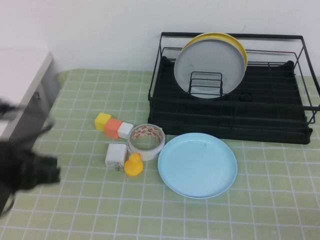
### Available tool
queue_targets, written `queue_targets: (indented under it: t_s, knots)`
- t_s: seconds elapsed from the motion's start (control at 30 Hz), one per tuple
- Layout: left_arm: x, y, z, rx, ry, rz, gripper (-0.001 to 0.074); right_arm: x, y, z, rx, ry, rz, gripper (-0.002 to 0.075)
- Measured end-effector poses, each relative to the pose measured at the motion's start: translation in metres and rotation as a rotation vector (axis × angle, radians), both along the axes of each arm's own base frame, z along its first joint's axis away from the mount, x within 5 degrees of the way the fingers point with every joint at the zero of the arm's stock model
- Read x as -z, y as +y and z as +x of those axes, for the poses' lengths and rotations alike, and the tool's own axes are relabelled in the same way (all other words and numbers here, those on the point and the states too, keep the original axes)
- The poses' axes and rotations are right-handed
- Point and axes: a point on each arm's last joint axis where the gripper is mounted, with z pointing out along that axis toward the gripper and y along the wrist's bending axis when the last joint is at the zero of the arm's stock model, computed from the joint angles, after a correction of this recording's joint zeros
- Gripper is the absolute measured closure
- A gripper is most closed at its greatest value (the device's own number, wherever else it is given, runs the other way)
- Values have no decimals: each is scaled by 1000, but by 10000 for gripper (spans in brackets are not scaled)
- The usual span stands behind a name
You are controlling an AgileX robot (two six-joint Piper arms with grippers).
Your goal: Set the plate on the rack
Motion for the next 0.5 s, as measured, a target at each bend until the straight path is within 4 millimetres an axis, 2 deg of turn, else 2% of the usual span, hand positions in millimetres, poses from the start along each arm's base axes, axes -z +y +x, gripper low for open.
queue_targets:
  t_s: [0.13,0.23,0.5]
  knots:
    - [-1,-13,41,58,49,102,736,1,1,0,-7,8,-2,720]
    - [8,-32,65,92,111,131,737,1,1,0,-13,15,2,720]
    - [38,-97,99,197,214,235,737,2,2,-1,-23,28,9,720]
